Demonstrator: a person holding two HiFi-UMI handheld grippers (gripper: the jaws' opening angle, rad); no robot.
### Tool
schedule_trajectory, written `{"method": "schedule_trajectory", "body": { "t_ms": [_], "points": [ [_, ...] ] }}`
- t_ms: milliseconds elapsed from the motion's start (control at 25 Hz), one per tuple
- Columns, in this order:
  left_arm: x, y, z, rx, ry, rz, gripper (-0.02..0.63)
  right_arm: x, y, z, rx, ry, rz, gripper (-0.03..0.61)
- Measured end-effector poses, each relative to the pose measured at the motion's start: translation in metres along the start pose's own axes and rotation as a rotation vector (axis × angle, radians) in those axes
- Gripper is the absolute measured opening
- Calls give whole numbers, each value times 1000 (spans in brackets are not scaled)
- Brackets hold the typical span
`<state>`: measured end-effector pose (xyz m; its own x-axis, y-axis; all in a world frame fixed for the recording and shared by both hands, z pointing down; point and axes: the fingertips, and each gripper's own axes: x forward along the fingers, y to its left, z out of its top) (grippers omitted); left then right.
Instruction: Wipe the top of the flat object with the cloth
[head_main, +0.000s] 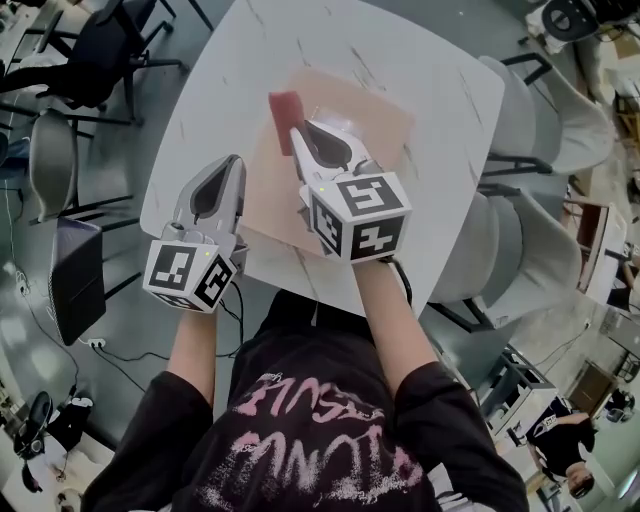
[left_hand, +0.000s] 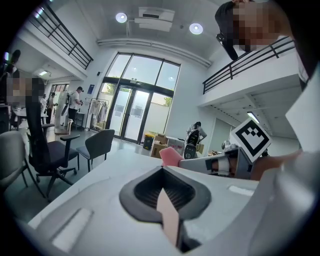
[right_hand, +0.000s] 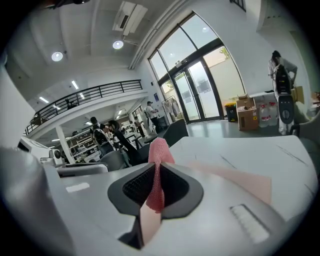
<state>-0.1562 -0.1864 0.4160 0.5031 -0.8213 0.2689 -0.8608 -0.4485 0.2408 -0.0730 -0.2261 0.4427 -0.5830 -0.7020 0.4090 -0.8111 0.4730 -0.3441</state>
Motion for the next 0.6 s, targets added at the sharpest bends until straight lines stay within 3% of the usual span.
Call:
{"method": "schedule_trajectory", "body": {
  "t_ms": [600],
  "points": [
    [-2,14,0,3,14,33,0,44,8,-30,21,149,50,49]
  ]
}}
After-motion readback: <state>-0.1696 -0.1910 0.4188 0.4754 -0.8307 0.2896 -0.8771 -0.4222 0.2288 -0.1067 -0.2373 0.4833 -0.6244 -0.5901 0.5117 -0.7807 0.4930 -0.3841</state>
